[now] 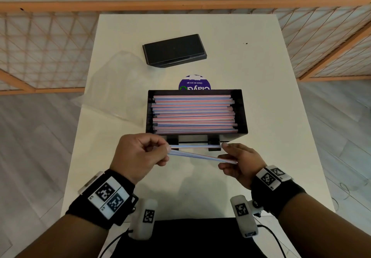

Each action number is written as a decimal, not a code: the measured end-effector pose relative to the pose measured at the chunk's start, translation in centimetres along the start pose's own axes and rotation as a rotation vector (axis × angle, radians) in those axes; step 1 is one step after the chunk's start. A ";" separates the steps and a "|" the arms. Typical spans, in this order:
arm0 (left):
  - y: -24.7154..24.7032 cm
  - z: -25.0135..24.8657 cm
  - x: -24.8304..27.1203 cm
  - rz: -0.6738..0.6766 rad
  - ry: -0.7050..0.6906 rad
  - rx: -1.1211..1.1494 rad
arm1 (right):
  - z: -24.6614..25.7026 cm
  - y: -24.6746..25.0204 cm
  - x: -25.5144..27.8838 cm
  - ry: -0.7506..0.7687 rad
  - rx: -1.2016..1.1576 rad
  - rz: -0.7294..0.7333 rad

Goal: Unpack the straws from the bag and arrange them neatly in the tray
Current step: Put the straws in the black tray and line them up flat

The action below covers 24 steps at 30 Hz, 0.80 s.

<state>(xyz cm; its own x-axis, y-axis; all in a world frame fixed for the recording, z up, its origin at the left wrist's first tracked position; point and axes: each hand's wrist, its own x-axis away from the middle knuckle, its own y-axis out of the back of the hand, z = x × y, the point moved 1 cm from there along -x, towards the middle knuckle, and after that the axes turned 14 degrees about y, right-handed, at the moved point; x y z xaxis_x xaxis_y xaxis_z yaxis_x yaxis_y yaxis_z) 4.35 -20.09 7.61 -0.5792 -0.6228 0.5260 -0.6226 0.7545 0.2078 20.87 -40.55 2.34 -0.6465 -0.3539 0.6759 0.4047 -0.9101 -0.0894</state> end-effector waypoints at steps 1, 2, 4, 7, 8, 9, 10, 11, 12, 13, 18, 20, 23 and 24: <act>0.2 -0.7 0.1 0.006 -0.033 0.000 | 0.3 0.0 0.3 0.004 0.020 0.011; 0.4 -1.3 0.2 0.016 -0.064 0.009 | 0.6 0.0 0.6 0.010 0.029 0.024; 0.6 -2.7 0.3 0.043 -0.117 0.022 | 1.3 0.1 1.3 0.041 0.016 0.053; 0.6 -4.3 0.1 0.044 -0.150 0.055 | 2.8 0.5 2.6 0.113 -0.051 0.082; 0.7 -4.6 -0.1 0.040 -0.145 0.076 | 3.4 0.5 3.0 0.133 -0.081 0.086; 0.7 -4.9 -0.5 0.038 -0.136 0.094 | 4.0 0.6 3.4 0.154 -0.106 0.088; 0.7 -5.2 -0.8 0.039 -0.125 0.108 | 4.6 0.6 3.7 0.181 -0.122 0.087; 0.7 -5.3 -1.2 0.038 -0.111 0.116 | 5.3 0.6 3.9 0.217 -0.125 0.084; 0.7 -5.4 -1.5 0.036 -0.090 0.124 | 5.9 0.5 4.0 0.257 -0.118 0.081; 0.7 -5.4 -1.9 0.026 -0.060 0.139 | 6.5 0.3 4.1 0.294 -0.102 0.075; 0.7 -5.4 -3.6 -0.082 0.118 0.182 | 8.3 -0.7 3.0 0.366 -0.003 0.011; 0.7 -5.4 -4.1 -0.109 0.152 0.094 | 8.6 -0.9 2.6 0.395 0.088 -0.006; 0.5 -5.3 -4.2 -0.155 0.129 -0.087 | 8.6 -1.1 2.3 0.478 0.270 -0.018; 0.4 -5.4 -4.0 -0.174 0.085 -0.203 | 8.6 -1.1 2.3 0.543 0.389 -0.036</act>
<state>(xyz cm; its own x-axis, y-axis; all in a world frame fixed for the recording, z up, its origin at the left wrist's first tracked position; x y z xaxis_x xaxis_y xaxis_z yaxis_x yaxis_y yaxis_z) 9.24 -16.14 10.02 -0.4216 -0.7333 0.5334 -0.5858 0.6692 0.4572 24.47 -38.50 10.26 -0.8564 -0.4757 0.2007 0.5149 -0.8152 0.2653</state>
